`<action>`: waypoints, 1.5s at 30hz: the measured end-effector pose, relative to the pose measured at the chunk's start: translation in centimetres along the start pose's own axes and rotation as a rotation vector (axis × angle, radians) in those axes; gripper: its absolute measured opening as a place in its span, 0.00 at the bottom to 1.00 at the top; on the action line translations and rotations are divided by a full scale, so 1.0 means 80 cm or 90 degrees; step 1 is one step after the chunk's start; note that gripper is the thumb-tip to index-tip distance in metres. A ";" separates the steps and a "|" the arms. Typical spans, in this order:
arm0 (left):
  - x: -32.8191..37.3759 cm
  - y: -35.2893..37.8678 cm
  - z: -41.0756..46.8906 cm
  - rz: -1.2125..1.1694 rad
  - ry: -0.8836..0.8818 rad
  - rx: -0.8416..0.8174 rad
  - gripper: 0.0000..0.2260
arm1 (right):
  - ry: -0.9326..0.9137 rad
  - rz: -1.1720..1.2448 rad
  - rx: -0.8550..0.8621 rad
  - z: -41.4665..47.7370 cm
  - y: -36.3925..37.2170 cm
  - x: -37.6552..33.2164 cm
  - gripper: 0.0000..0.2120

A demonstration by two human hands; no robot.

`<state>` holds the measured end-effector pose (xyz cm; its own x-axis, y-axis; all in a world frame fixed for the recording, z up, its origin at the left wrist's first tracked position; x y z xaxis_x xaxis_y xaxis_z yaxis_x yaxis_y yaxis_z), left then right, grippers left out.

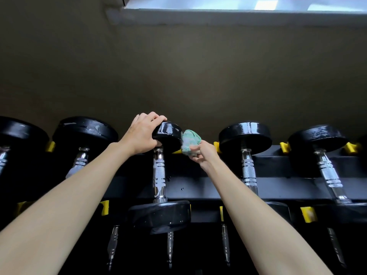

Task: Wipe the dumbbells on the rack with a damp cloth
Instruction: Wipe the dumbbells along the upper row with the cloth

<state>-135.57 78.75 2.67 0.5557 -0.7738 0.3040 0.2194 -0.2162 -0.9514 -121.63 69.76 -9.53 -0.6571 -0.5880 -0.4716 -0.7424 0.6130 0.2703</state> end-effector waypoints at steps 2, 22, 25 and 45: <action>0.001 0.002 0.001 0.000 -0.007 -0.005 0.30 | -0.010 -0.004 -0.038 -0.012 0.005 -0.004 0.18; -0.006 0.006 0.002 -0.054 -0.028 0.018 0.30 | -0.224 -0.237 0.187 0.019 0.005 -0.052 0.19; -0.006 0.005 0.001 -0.059 -0.028 0.025 0.30 | -0.212 -0.283 0.200 0.023 0.006 -0.042 0.18; 0.004 0.010 0.005 -0.043 -0.085 -0.016 0.31 | -0.085 0.025 0.023 -0.013 -0.008 -0.017 0.20</action>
<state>-134.91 78.59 2.03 0.6428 -0.6714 0.3690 0.2398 -0.2811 -0.9292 -120.40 69.64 -8.15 -0.6610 -0.4891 -0.5691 -0.7095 0.6542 0.2619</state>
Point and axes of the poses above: each hand's wrist, its own z-axis towards the middle knuckle, its own y-axis out of the palm, x = y × z, the point moved 9 cm from there along z, towards the middle knuckle, and after that the axes turned 13 degrees about y, right-handed, at the moved point
